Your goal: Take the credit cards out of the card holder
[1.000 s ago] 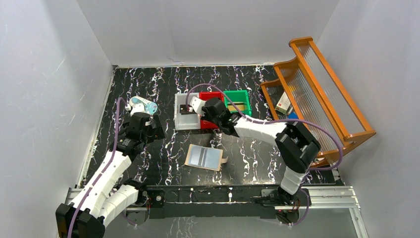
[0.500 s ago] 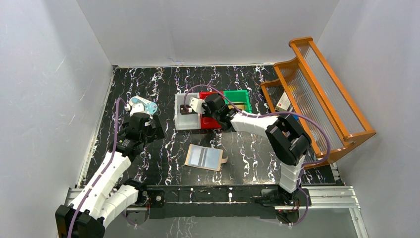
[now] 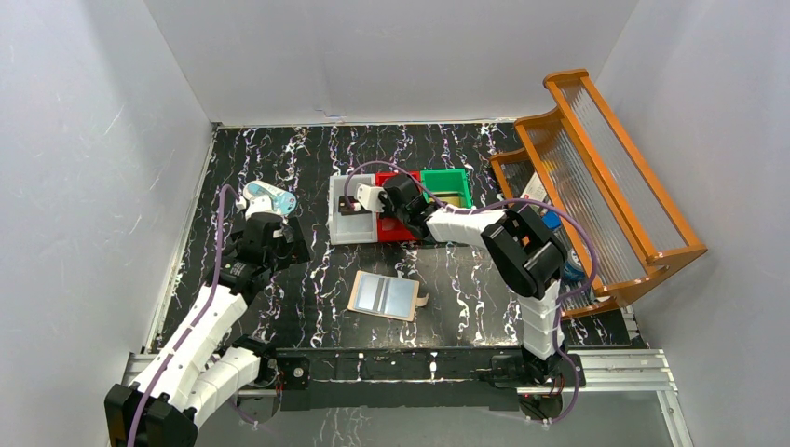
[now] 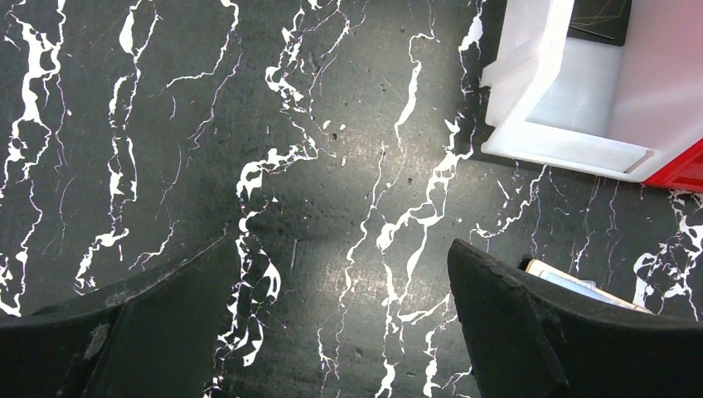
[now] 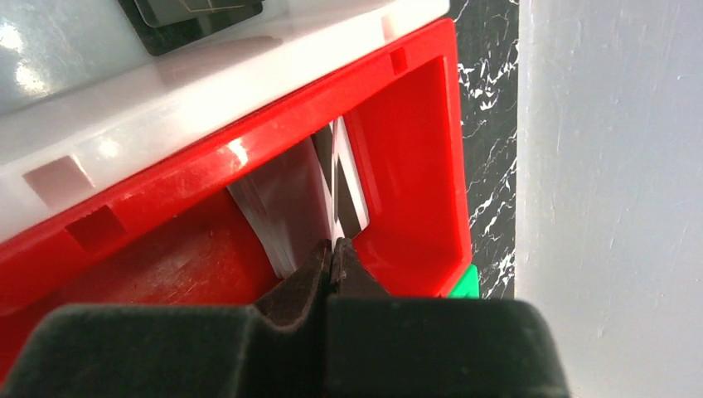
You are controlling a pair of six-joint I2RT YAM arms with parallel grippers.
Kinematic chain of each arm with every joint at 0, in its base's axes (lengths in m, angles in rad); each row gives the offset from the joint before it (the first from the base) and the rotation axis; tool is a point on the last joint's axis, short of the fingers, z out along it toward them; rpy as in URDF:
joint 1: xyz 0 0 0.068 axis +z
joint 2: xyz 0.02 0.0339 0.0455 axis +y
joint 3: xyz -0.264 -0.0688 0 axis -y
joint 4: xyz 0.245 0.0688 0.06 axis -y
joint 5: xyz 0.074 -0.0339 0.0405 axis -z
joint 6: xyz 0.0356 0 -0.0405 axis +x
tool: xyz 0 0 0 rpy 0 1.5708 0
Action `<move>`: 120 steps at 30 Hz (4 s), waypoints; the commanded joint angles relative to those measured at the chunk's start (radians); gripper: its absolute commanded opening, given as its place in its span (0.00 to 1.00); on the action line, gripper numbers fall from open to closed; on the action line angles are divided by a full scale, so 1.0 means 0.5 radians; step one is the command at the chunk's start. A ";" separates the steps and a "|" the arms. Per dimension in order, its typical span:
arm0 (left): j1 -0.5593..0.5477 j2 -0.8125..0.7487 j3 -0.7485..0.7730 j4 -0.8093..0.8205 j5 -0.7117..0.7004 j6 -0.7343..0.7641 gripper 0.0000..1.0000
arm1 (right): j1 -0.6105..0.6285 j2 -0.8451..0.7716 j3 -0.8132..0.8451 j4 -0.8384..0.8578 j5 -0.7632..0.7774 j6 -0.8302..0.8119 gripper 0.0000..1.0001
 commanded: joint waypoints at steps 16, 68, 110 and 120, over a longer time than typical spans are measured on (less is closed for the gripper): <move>0.007 0.046 0.015 0.012 0.034 0.009 0.98 | -0.025 0.074 0.123 0.107 0.018 -0.112 0.16; 0.009 0.050 0.032 0.030 0.052 0.065 0.98 | 0.311 -0.871 -0.435 -0.786 -0.251 3.403 0.58; 0.009 0.018 0.013 0.034 -0.004 0.039 0.98 | 0.944 -0.100 -0.003 -1.185 0.424 3.929 0.54; 0.008 0.031 0.015 0.034 0.003 0.036 0.98 | 0.889 -0.244 -0.290 -0.799 0.249 3.854 0.41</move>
